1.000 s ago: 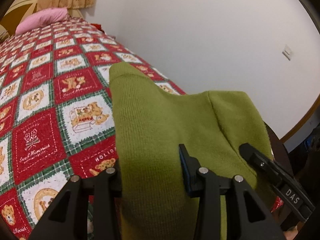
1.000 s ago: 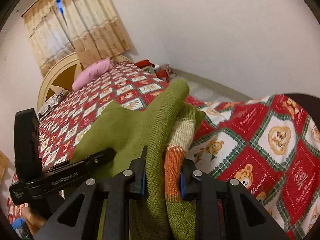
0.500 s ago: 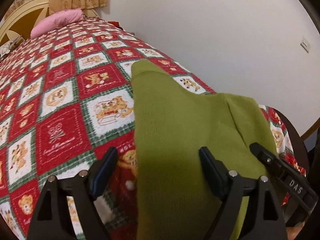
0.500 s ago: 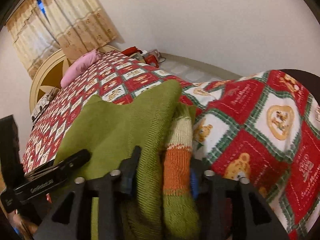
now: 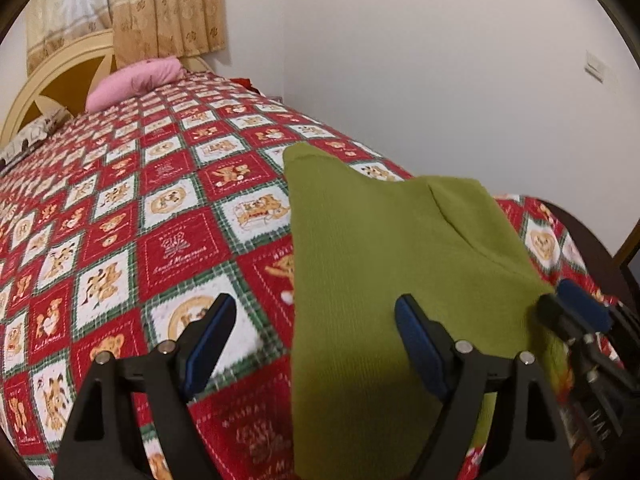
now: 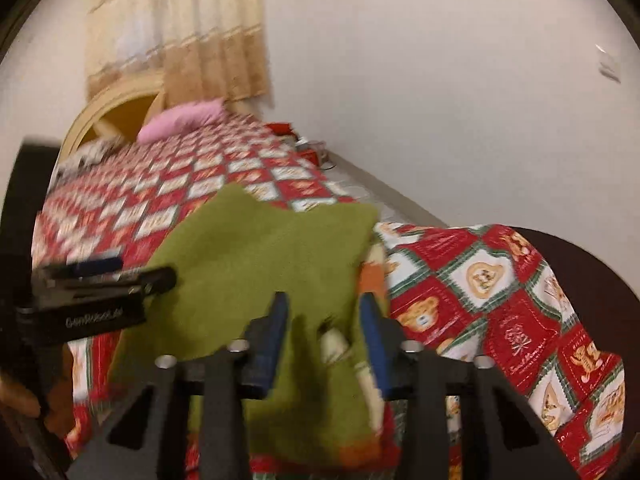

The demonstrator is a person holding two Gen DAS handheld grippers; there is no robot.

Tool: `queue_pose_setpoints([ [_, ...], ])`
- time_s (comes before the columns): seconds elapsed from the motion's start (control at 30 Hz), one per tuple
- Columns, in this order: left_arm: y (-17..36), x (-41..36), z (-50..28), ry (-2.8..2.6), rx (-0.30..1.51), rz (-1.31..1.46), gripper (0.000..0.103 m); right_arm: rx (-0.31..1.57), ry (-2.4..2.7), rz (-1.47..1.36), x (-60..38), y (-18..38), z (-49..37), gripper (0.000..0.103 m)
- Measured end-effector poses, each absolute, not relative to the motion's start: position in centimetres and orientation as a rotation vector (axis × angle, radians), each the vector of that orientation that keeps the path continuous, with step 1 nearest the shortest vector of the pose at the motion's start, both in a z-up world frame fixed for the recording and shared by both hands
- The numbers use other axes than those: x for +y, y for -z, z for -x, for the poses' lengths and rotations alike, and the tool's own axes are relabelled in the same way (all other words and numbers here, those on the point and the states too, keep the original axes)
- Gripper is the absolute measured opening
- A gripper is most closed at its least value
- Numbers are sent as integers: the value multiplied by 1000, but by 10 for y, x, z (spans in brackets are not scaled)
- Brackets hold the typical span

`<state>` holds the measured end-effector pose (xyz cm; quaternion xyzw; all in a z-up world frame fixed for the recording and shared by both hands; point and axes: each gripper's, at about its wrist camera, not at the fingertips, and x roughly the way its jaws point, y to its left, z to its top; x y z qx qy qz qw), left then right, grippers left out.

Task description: Fold small clothes

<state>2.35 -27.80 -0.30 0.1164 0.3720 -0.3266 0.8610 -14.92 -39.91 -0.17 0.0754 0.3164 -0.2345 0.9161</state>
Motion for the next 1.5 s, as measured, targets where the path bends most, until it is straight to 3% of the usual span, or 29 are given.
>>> queue_pose_setpoints([
  [0.4,31,-255,-4,663,792,-314,94,789,494,-279,-409,34,174,35],
  [0.53,25,-244,9,659,780,-331,95,806,507,-281,-398,21,197,35],
  [0.67,13,-233,26,642,727,-362,95,703,525,-240,-380,-14,228,35],
  [0.73,4,-228,33,649,711,-362,96,643,552,-219,-372,-31,241,40],
  [0.8,-2,-221,38,652,702,-347,103,578,570,-226,-366,-45,251,62],
  [0.83,-9,-217,42,645,696,-333,103,559,572,-230,-365,-50,252,64],
  [1.07,-38,-193,62,648,605,-257,103,456,549,-231,-348,-73,263,66],
  [1.27,-53,-182,75,681,567,-172,103,338,568,-178,-331,-88,280,74],
  [1.5,-60,-178,93,662,493,-203,103,329,573,-142,-321,-92,280,75],
])
